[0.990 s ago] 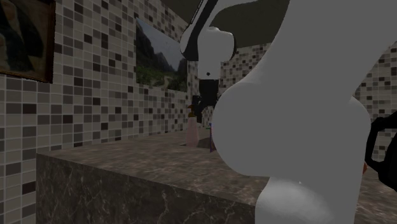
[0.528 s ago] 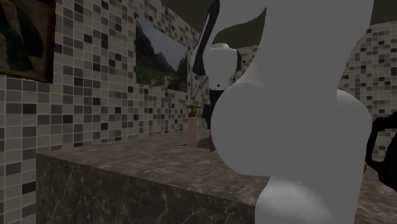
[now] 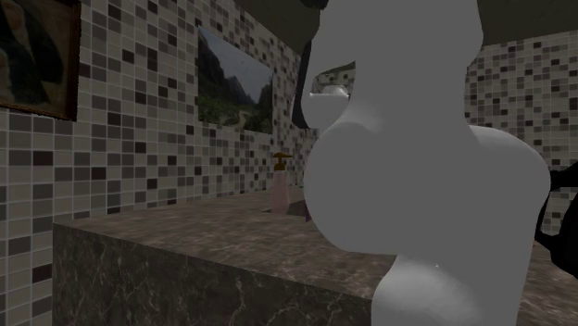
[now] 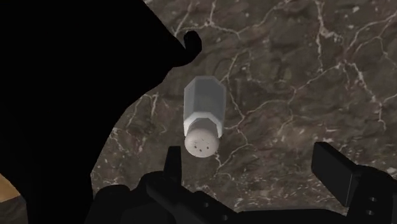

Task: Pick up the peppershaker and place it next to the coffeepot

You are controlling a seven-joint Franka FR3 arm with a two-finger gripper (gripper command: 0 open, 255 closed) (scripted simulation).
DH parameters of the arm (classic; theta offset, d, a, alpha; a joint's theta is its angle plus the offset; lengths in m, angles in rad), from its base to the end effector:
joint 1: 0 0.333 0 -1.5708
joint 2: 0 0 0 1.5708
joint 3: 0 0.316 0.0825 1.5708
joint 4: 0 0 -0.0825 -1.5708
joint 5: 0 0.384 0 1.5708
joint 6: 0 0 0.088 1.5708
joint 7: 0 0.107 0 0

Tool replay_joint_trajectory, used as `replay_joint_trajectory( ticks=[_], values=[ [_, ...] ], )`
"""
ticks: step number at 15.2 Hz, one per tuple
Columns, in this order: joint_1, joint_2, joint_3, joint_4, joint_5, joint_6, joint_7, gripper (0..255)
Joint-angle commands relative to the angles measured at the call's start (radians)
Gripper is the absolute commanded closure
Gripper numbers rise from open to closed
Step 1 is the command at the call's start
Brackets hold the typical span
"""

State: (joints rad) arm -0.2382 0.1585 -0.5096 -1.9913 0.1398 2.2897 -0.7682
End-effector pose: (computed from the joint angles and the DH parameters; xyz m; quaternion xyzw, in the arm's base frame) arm 0.4472 -0.3981 0.4089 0.9962 -0.0257 0.0712 0.0427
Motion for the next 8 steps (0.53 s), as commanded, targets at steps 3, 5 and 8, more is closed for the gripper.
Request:
replay_joint_trajectory(
  ticks=[3,5,8],
  values=[
    [-0.041,0.102,0.006,0.088,0.074,0.002,-0.067,0],
    [-0.046,0.12,0.011,0.084,0.087,0.022,-0.075,0],
    [-0.053,0.148,0.019,0.079,0.107,0.051,-0.088,0]
  ],
)
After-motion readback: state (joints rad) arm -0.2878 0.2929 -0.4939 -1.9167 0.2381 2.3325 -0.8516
